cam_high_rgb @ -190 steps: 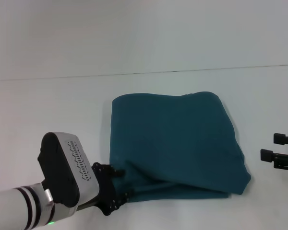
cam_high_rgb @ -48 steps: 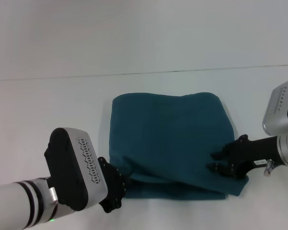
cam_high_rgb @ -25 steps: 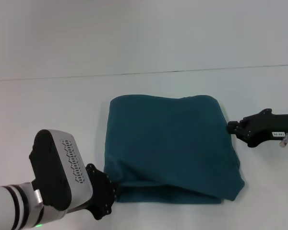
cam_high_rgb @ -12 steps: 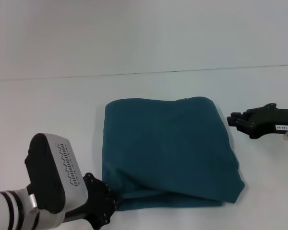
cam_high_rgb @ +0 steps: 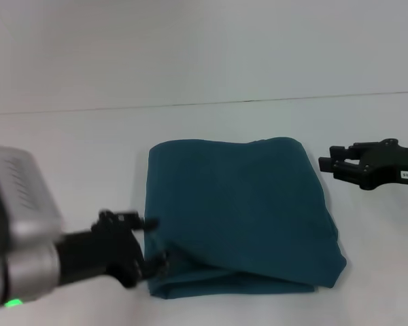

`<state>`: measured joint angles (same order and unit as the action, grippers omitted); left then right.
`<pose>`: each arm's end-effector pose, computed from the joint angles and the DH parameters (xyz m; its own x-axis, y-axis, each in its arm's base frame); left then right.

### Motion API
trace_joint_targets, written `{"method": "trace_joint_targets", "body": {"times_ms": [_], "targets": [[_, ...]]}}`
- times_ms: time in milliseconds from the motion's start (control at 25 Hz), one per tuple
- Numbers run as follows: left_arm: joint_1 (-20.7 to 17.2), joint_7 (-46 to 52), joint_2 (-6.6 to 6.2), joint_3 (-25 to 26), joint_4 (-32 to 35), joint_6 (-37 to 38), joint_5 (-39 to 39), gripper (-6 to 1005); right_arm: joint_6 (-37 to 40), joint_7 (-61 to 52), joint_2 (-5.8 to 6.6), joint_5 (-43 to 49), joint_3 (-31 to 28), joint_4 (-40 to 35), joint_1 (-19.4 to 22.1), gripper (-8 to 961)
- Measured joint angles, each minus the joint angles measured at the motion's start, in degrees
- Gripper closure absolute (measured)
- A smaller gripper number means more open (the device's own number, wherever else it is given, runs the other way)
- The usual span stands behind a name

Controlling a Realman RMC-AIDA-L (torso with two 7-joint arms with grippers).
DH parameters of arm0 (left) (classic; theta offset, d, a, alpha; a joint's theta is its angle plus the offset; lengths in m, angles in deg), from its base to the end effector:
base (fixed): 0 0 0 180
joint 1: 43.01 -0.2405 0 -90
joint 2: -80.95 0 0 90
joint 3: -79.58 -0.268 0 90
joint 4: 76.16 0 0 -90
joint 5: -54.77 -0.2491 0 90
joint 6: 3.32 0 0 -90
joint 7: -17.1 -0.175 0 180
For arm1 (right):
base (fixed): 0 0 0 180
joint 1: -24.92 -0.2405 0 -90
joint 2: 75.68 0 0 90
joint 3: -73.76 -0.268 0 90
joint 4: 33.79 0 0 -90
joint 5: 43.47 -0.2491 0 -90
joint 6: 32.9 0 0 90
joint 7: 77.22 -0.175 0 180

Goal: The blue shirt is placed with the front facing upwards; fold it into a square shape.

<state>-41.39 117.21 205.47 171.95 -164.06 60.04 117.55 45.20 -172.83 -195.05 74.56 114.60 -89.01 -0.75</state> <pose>-0.2090 0.3362 -0.0621 0.9620 0.1786 0.2063 0.2528 -0.8682 -0.4269 0.3066 0.4109 0.0349 0.7776 -0.4284 -0.4603 -0.6110 -0.6876 -0.3922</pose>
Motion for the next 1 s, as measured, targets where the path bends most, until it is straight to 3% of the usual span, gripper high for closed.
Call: {"method": "trace_joint_targets", "body": {"times_ms": [120,200,280,440,480,800,1000], "targets": [[2.2,-5.7,-0.33,9.2,5.9,6.8,15.0,684,3.7,1.8,0.09,-1.0,-3.6,0.1,0.3,689],[4.5,-7.6,-0.41,14.4,10.1,11.4,20.0,648,6.0,2.4,0.1,-1.2,-5.9,0.0,0.4,617],[8.5,-8.4,-0.48,20.2,16.1,16.1,22.1,396,7.9,2.9,0.11,-1.3,-7.7,-0.1,0.6,530],[12.6,-9.1,-0.61,24.8,22.3,19.1,22.2,241,11.6,4.8,0.11,-1.6,-9.3,-0.4,0.9,363],[15.8,-11.2,-0.71,28.0,27.4,20.8,22.0,203,12.3,5.1,0.11,-1.6,-9.3,-0.4,0.9,323],[21.9,-15.4,-1.76,29.3,35.8,18.8,18.6,115,15.1,5.2,0.49,-0.8,-6.8,-1.3,0.7,7],[23.3,-18.1,-0.79,28.3,38.3,14.1,16.8,116,12.0,5.1,-0.23,2.2,-1.2,-0.6,-0.4,7]]}}
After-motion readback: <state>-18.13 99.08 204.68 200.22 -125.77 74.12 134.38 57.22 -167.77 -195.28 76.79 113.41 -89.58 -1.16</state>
